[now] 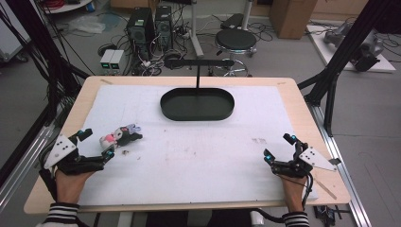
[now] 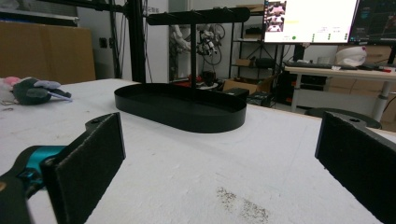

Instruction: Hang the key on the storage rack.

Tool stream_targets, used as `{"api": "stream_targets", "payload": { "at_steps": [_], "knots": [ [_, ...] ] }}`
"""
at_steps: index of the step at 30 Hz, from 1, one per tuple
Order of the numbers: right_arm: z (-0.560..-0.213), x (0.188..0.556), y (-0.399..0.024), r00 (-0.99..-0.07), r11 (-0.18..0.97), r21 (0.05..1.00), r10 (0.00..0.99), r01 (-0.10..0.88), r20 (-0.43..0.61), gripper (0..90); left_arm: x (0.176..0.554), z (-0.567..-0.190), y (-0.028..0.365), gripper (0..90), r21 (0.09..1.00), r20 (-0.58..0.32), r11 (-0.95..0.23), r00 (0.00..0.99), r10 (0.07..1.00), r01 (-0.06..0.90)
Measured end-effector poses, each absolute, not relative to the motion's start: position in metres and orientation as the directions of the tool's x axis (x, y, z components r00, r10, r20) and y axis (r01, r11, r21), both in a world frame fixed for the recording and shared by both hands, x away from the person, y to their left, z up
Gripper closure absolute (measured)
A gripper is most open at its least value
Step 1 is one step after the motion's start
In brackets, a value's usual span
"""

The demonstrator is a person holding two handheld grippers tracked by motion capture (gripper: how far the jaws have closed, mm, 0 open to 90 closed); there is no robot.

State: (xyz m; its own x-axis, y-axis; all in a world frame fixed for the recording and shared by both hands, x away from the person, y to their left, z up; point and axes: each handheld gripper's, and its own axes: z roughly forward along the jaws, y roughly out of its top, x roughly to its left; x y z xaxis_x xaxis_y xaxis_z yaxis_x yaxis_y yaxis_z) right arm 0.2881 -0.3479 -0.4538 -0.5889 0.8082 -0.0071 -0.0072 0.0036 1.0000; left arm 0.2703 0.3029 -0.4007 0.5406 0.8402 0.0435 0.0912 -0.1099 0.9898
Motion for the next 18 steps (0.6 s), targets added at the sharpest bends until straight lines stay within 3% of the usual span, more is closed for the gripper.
{"api": "stream_targets", "payload": {
  "at_steps": [12,18],
  "knots": [
    [-0.454,0.288,-0.348,-0.589,0.002,1.000,0.808,-0.009,-0.007,0.6,0.301,-0.360,0.308,1.7,0.951,0.118,-0.266,0.611,0.782,0.156],
    [-0.454,0.288,-0.348,-0.589,0.001,1.000,0.808,-0.005,-0.004,0.6,0.317,-0.352,0.310,1.7,0.913,0.070,-0.309,0.647,0.760,0.264]
  ]
}}
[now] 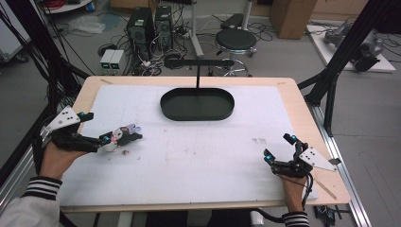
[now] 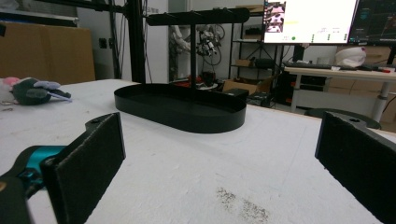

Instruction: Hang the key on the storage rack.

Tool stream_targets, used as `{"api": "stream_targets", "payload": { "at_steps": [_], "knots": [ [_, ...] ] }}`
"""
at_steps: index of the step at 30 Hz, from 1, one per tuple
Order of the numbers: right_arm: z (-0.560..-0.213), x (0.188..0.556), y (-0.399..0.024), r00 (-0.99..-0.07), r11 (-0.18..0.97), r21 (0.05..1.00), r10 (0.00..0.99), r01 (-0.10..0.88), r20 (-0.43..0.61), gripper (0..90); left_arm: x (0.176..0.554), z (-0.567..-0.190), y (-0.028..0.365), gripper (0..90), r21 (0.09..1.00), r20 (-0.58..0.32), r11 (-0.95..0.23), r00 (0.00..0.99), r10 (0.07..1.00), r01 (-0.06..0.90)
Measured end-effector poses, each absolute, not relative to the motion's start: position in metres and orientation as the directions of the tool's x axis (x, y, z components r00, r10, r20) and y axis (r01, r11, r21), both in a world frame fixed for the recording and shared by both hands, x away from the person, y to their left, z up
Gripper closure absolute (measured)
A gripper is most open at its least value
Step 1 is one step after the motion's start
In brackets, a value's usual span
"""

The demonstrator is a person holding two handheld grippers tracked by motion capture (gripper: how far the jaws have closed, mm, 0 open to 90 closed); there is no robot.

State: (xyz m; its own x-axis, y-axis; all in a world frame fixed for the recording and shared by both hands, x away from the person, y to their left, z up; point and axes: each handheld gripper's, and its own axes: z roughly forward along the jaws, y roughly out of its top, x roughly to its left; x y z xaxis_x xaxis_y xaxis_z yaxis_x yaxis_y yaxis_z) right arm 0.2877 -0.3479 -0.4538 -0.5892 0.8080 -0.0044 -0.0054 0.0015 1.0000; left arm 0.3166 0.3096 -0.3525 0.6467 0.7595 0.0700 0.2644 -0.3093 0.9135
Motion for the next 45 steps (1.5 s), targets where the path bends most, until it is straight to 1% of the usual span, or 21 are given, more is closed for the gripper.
{"api": "stream_targets", "payload": {
  "at_steps": [1,3,5,6,7,8,9,10,11,12,15,16,20,27,29,33,41,45],
  "knots": [
    [-0.454,0.288,-0.348,-0.589,0.001,1.000,0.808,-0.005,-0.004,0.6,0.319,-0.352,0.309,1.7,0.905,0.063,-0.319,0.652,0.756,0.282],
    [-0.454,0.288,-0.348,-0.588,0.002,1.000,0.809,-0.006,-0.005,0.5,0.325,-0.351,0.309,1.7,0.882,0.079,-0.363,0.665,0.742,0.301],
    [-0.454,0.288,-0.348,-0.588,0.001,1.000,0.809,-0.006,-0.005,0.6,0.331,-0.351,0.309,1.7,0.864,0.068,-0.377,0.666,0.743,0.333],
    [-0.454,0.288,-0.348,-0.587,0.004,1.000,0.809,-0.007,-0.007,0.6,0.331,-0.351,0.309,1.7,0.864,0.068,-0.377,0.666,0.743,0.333],
    [-0.454,0.288,-0.348,-0.587,0.004,1.000,0.809,-0.008,-0.008,0.5,0.336,-0.352,0.308,1.7,0.838,0.066,-0.413,0.685,0.726,0.357],
    [-0.454,0.288,-0.348,-0.587,0.004,1.000,0.809,-0.008,-0.008,0.5,0.336,-0.352,0.308,1.7,0.838,0.066,-0.413,0.685,0.726,0.357],
    [-0.454,0.288,-0.348,-0.587,0.004,1.000,0.809,-0.008,-0.008,0.5,0.341,-0.354,0.306,1.7,0.802,0.076,-0.460,0.698,0.712,0.382],
    [-0.454,0.288,-0.348,-0.587,0.004,1.000,0.809,-0.008,-0.008,0.5,0.341,-0.354,0.306,1.7,0.802,0.076,-0.460,0.698,0.712,0.382],
    [-0.454,0.288,-0.348,-0.588,0.002,1.000,0.809,-0.006,-0.005,0.5,0.346,-0.357,0.303,1.7,0.762,0.086,-0.507,0.712,0.697,0.404],
    [-0.454,0.288,-0.348,-0.587,0.003,1.000,0.809,-0.007,-0.007,0.5,0.346,-0.357,0.303,1.7,0.762,0.086,-0.507,0.712,0.697,0.404],
    [-0.454,0.288,-0.348,-0.587,0.004,1.000,0.809,-0.007,-0.007,0.6,0.355,-0.360,0.298,1.7,0.705,0.093,-0.563,0.731,0.677,0.431],
    [-0.454,0.288,-0.348,-0.587,0.004,1.000,0.809,-0.008,-0.008,0.5,0.355,-0.360,0.298,1.7,0.705,0.093,-0.563,0.731,0.677,0.431],
    [-0.454,0.288,-0.348,-0.588,0.003,1.000,0.809,-0.008,-0.007,0.5,0.363,-0.361,0.291,1.7,0.635,0.117,-0.623,0.741,0.661,0.457],
    [-0.454,0.288,-0.348,-0.587,0.000,1.000,0.809,-0.007,-0.005,0.6,0.371,-0.367,0.287,1.7,0.566,0.093,-0.653,0.748,0.657,0.503],
    [-0.454,0.288,-0.348,-0.588,-0.001,1.000,0.809,-0.006,-0.003,0.6,0.375,-0.371,0.289,1.7,0.531,0.083,-0.661,0.743,0.664,0.531],
    [-0.454,0.288,-0.348,-0.588,0.000,1.000,0.809,-0.011,-0.006,0.6,0.377,-0.375,0.291,1.7,0.502,0.068,-0.663,0.738,0.671,0.556],
    [-0.454,0.288,-0.348,-0.589,-0.002,1.000,0.808,-0.009,-0.004,0.5,0.381,-0.387,0.284,1.7,0.408,0.079,-0.702,0.743,0.664,0.584],
    [-0.454,0.288,-0.348,-0.588,-0.003,1.000,0.809,-0.009,-0.003,0.6,0.382,-0.391,0.283,1.8,0.383,0.078,-0.707,0.741,0.666,0.595]
  ]
}}
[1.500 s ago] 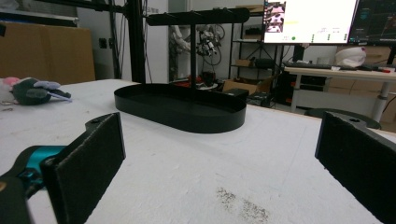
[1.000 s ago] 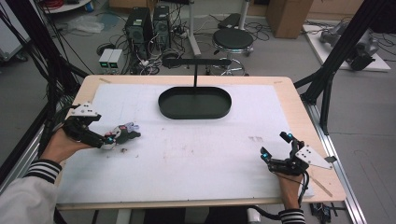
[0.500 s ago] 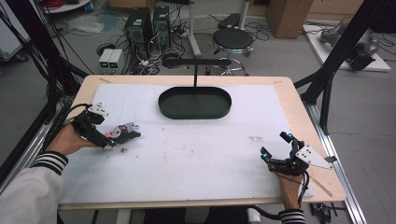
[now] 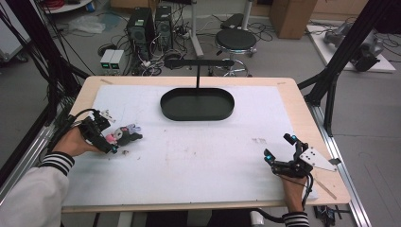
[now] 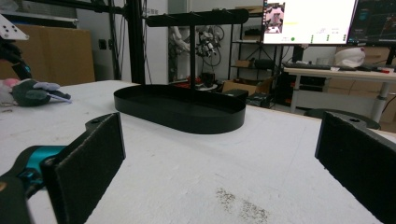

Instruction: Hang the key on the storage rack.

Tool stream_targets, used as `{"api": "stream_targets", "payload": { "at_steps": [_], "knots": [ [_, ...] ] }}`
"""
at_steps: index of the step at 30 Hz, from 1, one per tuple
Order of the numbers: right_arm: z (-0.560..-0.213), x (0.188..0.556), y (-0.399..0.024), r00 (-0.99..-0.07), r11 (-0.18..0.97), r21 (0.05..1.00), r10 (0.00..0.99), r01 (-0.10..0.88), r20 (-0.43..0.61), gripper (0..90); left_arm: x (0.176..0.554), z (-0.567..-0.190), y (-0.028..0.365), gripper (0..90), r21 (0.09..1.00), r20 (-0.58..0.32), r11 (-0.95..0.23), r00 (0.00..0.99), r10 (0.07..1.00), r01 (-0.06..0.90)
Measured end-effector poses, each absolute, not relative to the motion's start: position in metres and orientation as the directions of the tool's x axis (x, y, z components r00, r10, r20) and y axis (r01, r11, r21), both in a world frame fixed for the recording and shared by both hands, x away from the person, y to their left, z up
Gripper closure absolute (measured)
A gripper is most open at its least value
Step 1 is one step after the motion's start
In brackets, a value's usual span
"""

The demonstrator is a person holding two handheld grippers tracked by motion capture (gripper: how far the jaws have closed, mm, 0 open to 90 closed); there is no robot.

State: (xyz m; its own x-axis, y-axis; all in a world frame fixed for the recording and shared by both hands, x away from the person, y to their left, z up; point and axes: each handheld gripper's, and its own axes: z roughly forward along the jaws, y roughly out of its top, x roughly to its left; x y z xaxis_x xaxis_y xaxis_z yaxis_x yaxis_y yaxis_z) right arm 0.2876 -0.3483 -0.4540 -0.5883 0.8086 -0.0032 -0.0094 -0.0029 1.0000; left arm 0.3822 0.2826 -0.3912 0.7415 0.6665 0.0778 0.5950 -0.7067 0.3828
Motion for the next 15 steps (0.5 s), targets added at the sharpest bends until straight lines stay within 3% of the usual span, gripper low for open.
{"api": "stream_targets", "payload": {
  "at_steps": [5,6,11,15],
  "knots": [
    [-0.4540,0.2875,-0.3486,-0.589,-0.001,1.000,0.808,-0.007,-0.004,0.6,0.3833,-0.3941,0.2819,4.5,0.364,0.067,-0.712,0.745,0.663,0.601],
    [-0.4539,0.2876,-0.3486,-0.590,-0.001,1.000,0.808,-0.008,-0.004,0.5,0.3836,-0.3945,0.2818,10.8,0.363,0.070,-0.712,0.744,0.664,0.601],
    [-0.4539,0.2878,-0.3487,-0.590,0.001,1.000,0.807,-0.010,-0.007,0.6,0.3858,-0.3967,0.2817,15.7,0.341,0.064,-0.719,0.748,0.661,0.606],
    [-0.4540,0.2878,-0.3489,-0.587,-0.005,1.000,0.810,-0.008,-0.001,0.5,0.3868,-0.3981,0.2811,26.8,0.335,0.043,-0.724,0.757,0.652,0.604]
  ]
}}
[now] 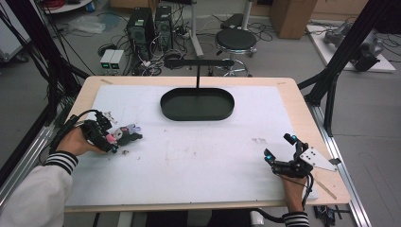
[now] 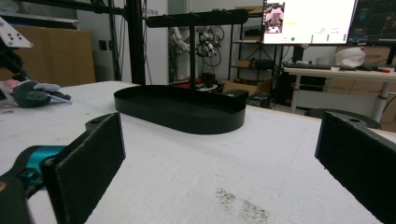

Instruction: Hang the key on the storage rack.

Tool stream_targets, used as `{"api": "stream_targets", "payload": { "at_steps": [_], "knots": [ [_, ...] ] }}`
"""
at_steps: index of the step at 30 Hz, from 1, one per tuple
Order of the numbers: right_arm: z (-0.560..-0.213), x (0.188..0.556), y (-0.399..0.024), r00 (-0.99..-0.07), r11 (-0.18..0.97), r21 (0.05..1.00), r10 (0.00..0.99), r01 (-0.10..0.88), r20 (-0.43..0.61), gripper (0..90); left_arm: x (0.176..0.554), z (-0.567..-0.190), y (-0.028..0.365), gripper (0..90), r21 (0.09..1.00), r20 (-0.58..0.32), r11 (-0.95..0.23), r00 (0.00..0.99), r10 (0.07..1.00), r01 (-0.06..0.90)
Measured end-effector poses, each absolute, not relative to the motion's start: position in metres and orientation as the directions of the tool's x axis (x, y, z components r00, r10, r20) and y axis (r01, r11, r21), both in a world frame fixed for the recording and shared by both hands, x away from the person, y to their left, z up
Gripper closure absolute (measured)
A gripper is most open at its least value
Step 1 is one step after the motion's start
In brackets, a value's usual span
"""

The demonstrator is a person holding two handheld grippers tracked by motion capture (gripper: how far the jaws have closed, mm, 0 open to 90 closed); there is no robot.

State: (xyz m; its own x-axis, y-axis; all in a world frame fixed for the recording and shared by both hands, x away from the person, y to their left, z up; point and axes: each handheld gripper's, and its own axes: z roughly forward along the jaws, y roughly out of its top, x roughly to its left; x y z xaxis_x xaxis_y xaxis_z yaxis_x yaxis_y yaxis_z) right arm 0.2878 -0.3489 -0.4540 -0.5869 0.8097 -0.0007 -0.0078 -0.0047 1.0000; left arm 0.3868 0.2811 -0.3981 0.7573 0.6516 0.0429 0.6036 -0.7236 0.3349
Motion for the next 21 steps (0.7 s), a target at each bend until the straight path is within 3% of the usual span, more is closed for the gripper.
{"api": "stream_targets", "payload": {
  "at_steps": [1,3,5,14,21],
  "knots": [
    [-0.4540,0.2880,-0.3490,-0.586,-0.004,1.000,0.810,-0.011,-0.003,0.5,0.3870,-0.3982,0.2808,28.8,0.337,0.037,-0.721,0.757,0.653,0.605],
    [-0.4540,0.2880,-0.3490,-0.586,-0.003,1.000,0.810,-0.011,-0.004,0.6,0.3872,-0.3977,0.2810,44.3,0.333,0.029,-0.727,0.764,0.645,0.601],
    [-0.4540,0.2877,-0.3489,-0.587,-0.006,1.000,0.809,-0.008,0.000,0.6,0.3869,-0.3977,0.2810,49.0,0.327,0.028,-0.727,0.763,0.646,0.604],
    [-0.4541,0.2878,-0.3491,-0.587,-0.005,1.000,0.810,-0.008,-0.001,0.5,0.3845,-0.3961,0.2810,55.9,0.334,0.040,-0.722,0.756,0.653,0.606],
    [-0.4540,0.2879,-0.3488,-0.588,-0.010,1.000,0.809,-0.008,0.003,0.6,0.3840,-0.3929,0.2798,56.2,0.373,0.053,-0.712,0.753,0.656,0.595]
  ]
}}
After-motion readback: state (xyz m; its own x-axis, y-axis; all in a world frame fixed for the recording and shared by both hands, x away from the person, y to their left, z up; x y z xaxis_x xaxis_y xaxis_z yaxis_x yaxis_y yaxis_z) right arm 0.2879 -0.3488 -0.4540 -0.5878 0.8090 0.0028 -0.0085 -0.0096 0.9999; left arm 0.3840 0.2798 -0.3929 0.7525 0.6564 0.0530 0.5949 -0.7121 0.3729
